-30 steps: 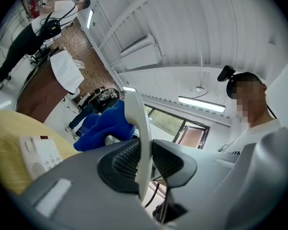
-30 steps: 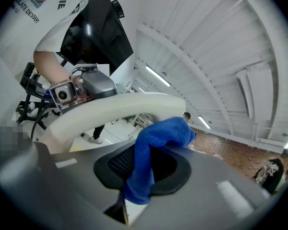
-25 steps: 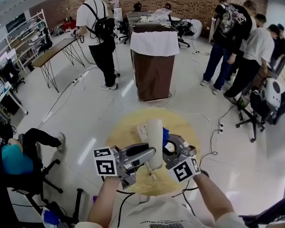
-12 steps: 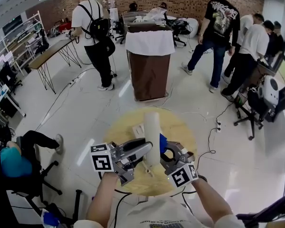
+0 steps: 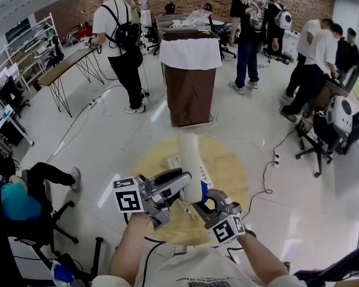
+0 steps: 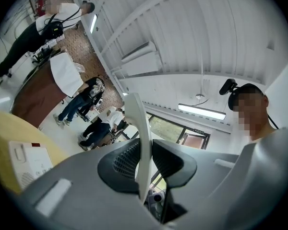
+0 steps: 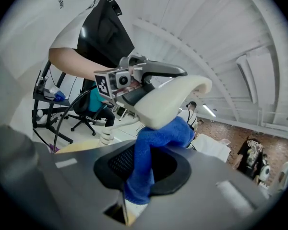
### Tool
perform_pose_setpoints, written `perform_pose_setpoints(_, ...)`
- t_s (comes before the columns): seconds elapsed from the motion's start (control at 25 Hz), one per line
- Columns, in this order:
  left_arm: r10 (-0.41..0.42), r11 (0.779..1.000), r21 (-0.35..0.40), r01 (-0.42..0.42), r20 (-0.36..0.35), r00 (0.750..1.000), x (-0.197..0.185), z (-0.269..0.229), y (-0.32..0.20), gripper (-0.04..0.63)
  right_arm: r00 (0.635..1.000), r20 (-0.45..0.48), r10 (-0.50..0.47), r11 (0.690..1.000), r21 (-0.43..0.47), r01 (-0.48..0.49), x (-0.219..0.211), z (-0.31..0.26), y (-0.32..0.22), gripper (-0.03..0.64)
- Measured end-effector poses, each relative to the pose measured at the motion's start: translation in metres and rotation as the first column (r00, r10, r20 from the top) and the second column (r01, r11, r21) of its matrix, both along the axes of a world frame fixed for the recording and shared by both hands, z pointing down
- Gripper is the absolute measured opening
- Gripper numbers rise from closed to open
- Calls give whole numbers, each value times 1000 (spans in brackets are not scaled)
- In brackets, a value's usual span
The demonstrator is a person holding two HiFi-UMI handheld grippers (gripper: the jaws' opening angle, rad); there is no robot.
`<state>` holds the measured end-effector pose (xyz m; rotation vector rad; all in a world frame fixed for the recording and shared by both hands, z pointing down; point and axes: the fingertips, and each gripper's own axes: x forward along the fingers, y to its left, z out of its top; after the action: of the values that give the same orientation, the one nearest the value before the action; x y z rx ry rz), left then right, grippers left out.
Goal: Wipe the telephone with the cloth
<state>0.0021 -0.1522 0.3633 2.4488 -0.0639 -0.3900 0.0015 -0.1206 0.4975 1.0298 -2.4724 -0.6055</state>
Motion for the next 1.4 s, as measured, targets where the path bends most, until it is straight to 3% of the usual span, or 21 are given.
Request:
perform_pose_setpoints(0.6,-134,991,-16,135,36,990,-11,29,-18,74,996,48,74,993,-96,-69,14,25,11,71)
perform_pose_setpoints(0.8,-174,981,-80,176,23,984,-20,57,-29,74,990,58,127,986,-116,-119,32,26,8,71)
perform_pose_setpoints(1.04,-209,968,-126,218,83,974,-18,102,-43,74,980,98,174,980,-117,-162,48,13,2,71)
perform_pose_setpoints(1.4,-216,917,-315,245,127,968,-17,199,-77,74,979,83,188,977,-116,-178,46,9,-3,71)
